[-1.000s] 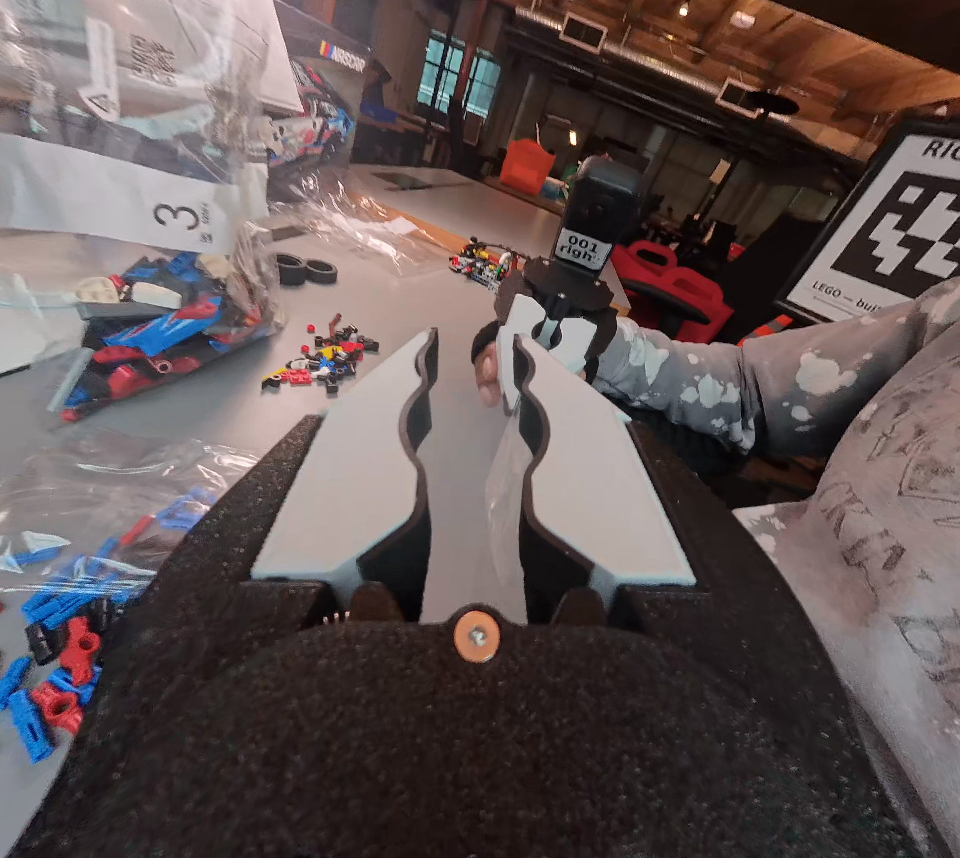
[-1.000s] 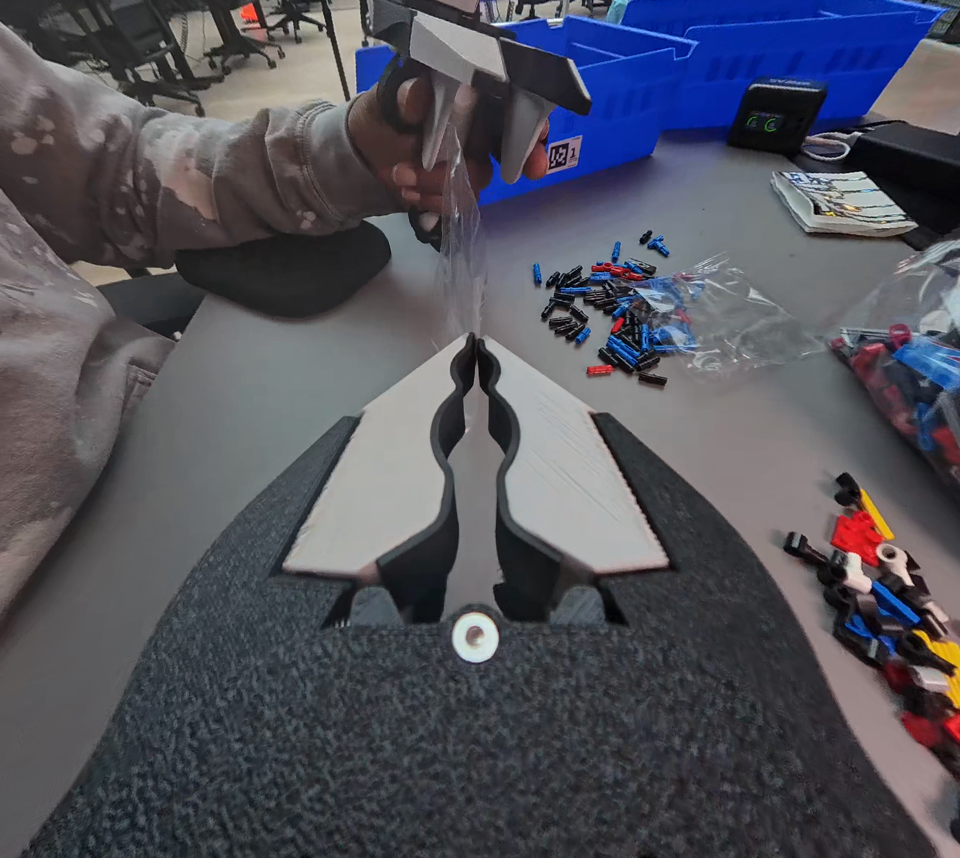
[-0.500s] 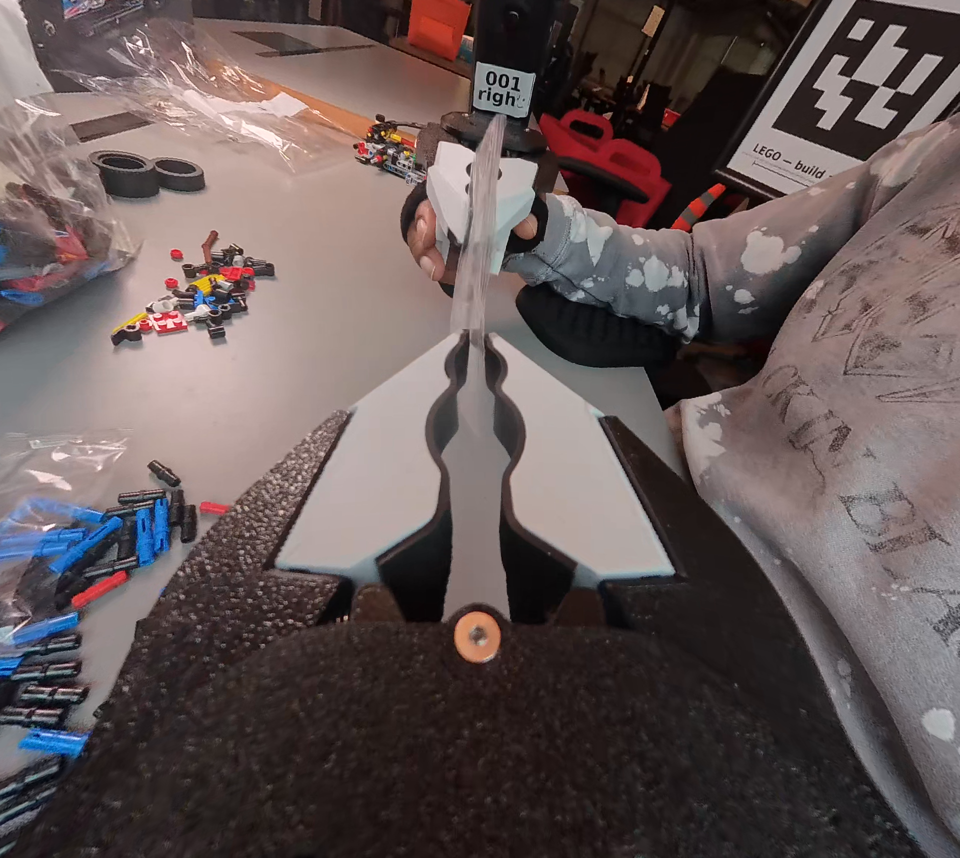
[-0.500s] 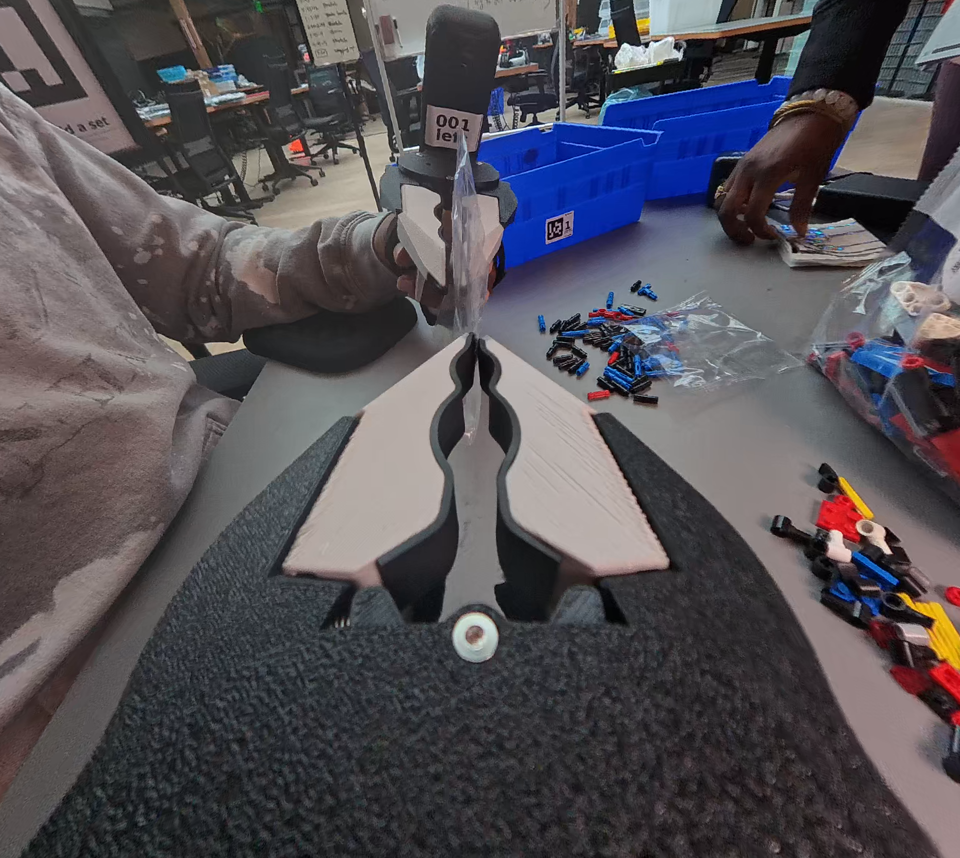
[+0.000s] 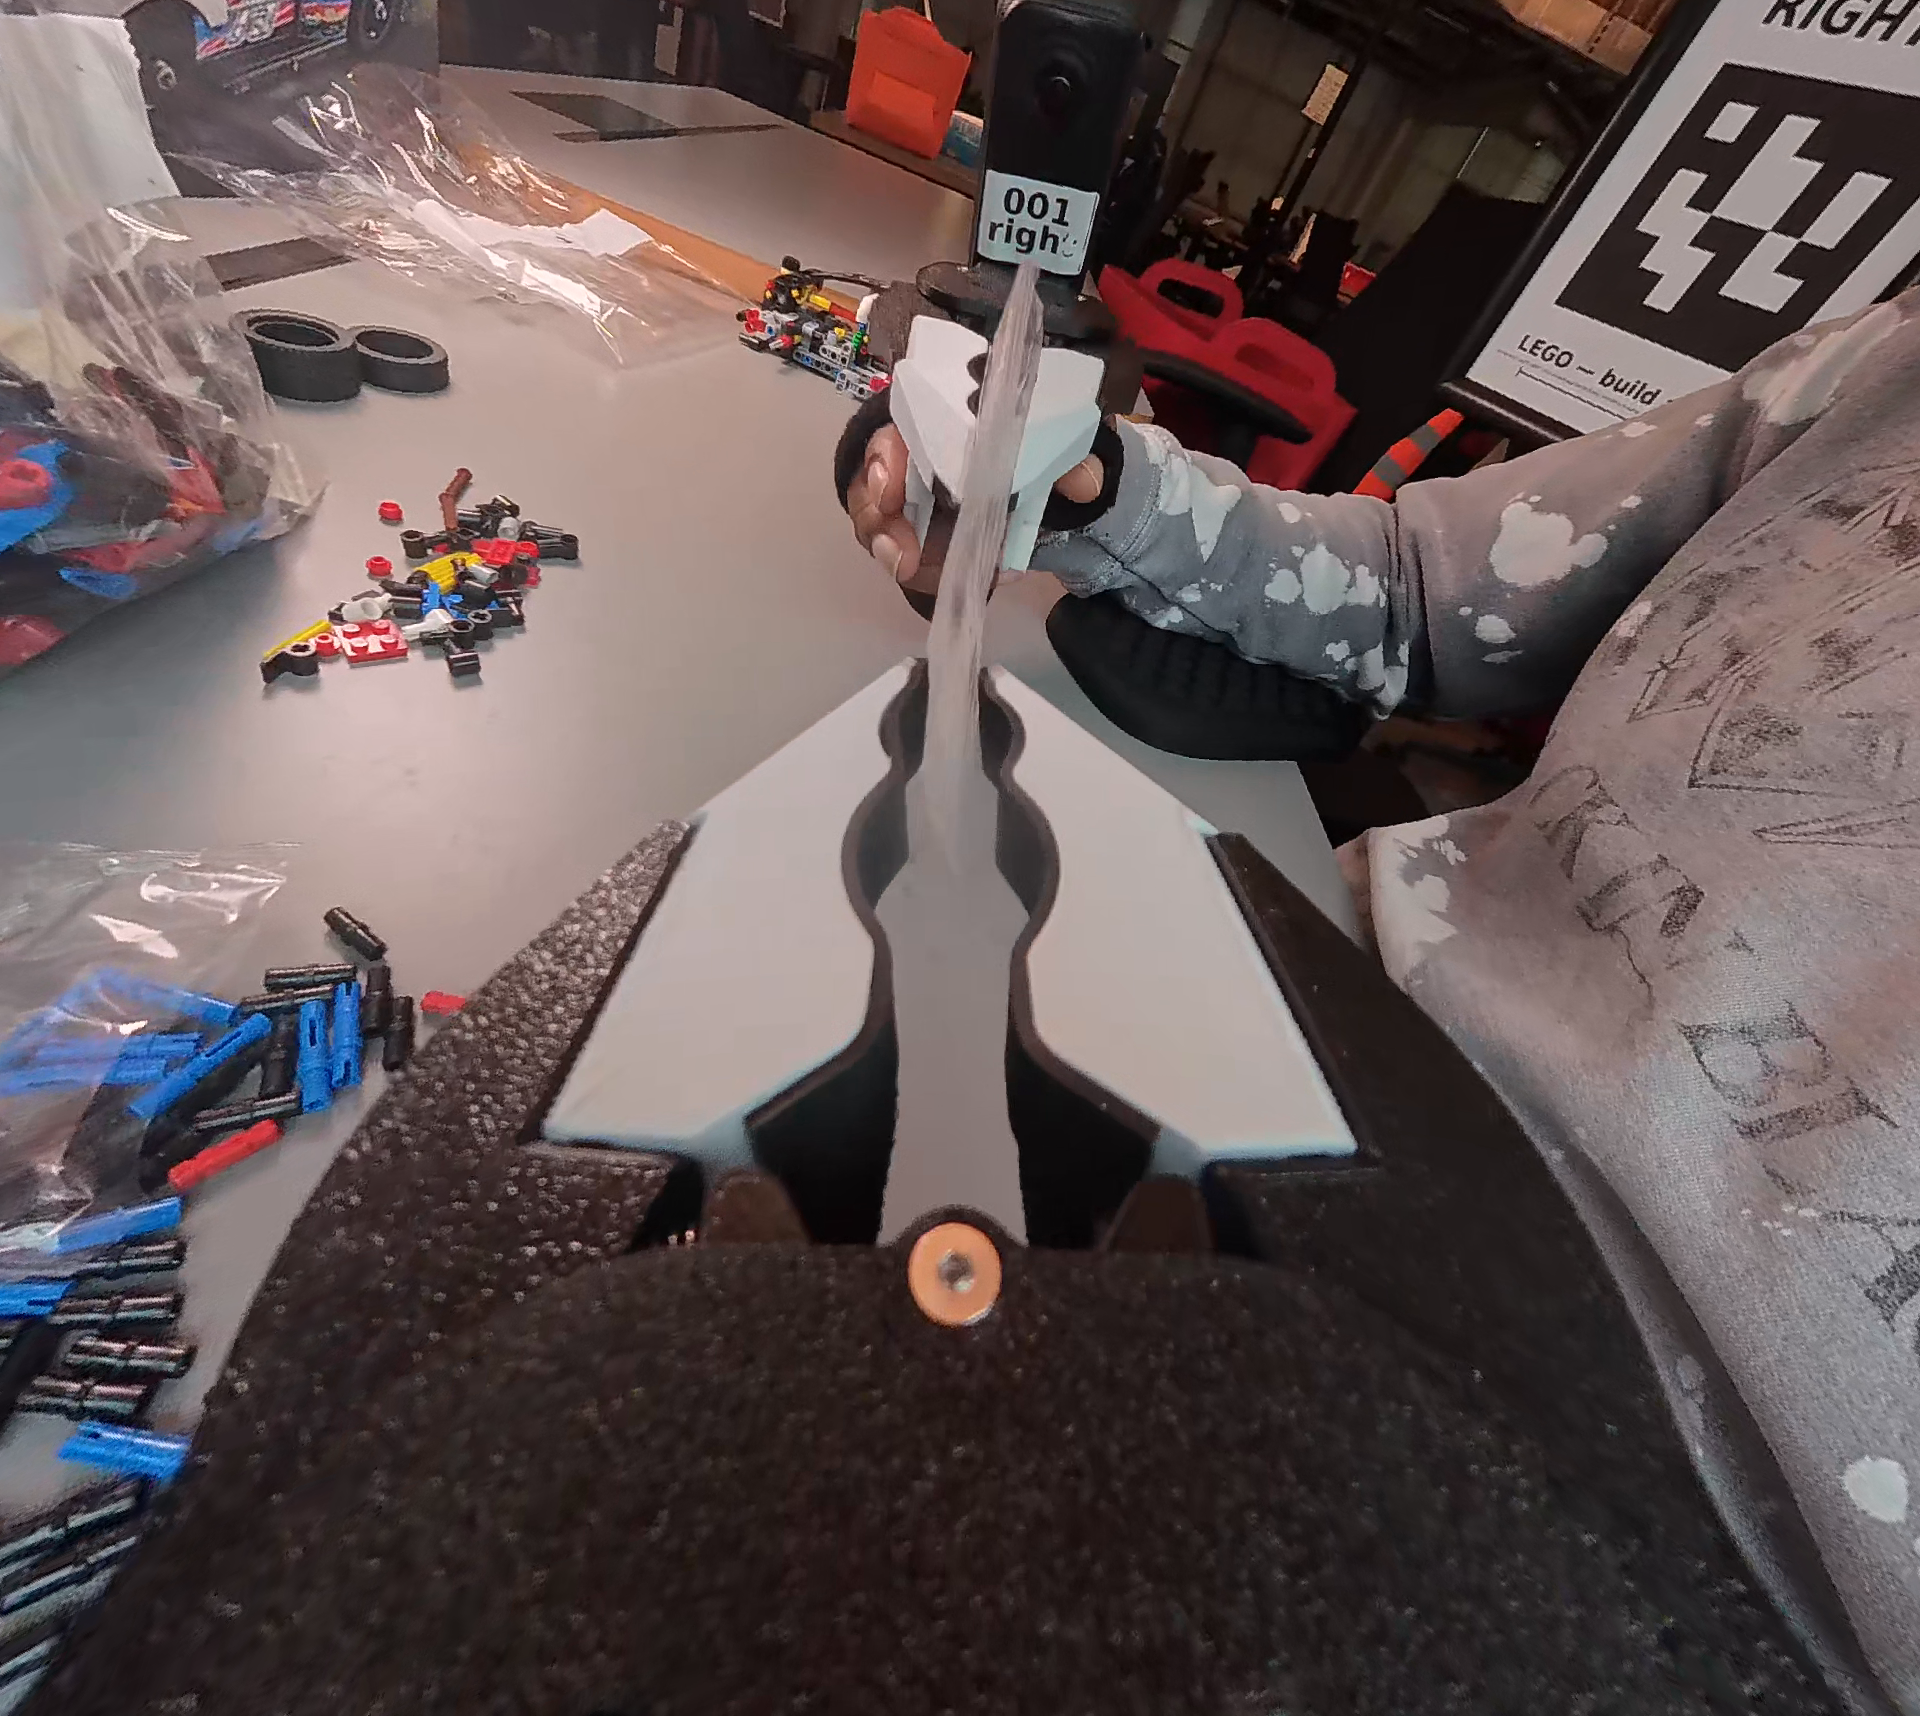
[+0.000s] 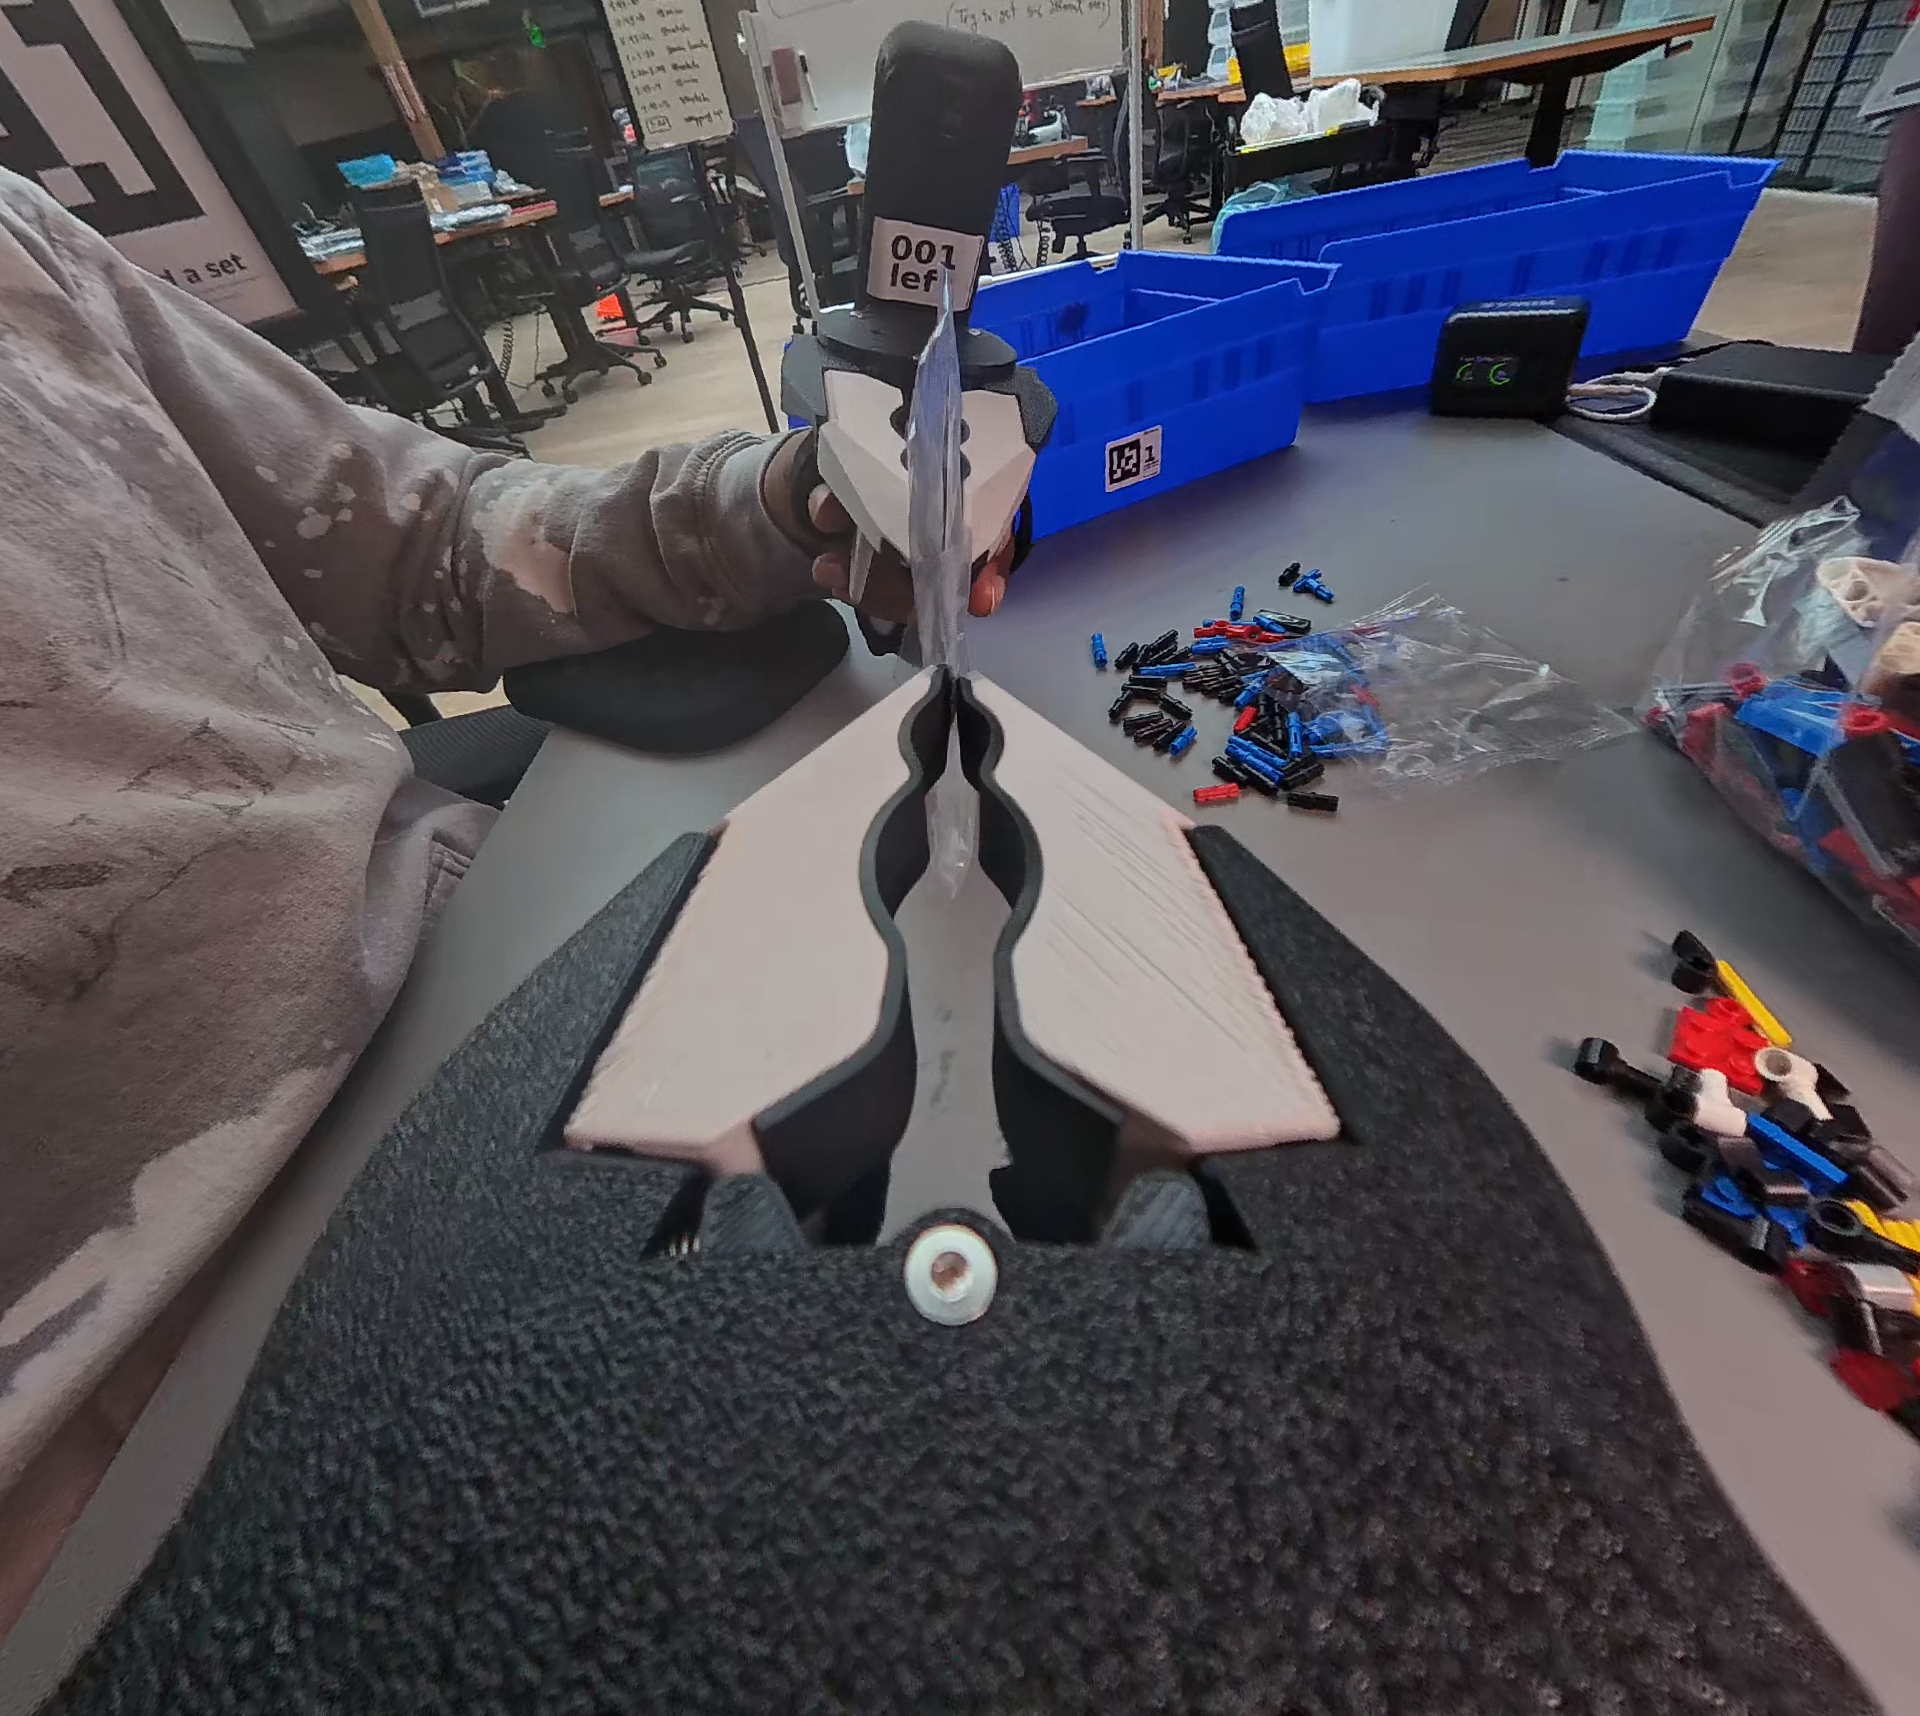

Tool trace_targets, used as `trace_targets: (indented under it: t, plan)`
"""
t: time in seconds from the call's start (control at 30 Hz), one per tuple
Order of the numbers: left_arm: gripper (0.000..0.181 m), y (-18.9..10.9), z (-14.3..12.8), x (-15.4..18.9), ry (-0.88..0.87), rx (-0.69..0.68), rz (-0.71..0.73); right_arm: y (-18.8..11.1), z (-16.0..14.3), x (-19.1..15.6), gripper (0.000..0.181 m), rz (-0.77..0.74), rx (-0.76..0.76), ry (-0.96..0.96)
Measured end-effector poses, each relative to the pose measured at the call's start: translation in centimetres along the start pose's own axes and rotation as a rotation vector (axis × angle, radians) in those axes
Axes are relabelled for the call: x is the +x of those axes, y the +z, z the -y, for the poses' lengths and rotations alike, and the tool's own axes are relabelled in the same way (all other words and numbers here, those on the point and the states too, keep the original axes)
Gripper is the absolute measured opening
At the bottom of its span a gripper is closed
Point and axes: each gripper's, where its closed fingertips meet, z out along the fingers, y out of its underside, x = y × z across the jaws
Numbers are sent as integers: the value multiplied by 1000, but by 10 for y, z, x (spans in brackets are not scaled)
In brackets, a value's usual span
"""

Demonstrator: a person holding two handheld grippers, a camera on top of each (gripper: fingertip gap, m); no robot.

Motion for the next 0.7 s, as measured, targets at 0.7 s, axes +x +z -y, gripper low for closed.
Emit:
trace_targets:
  t: [0.7]
  plan:
    - [0,27,-28,6,57,-143,35,28,-12,-11,2,7,-32,7]
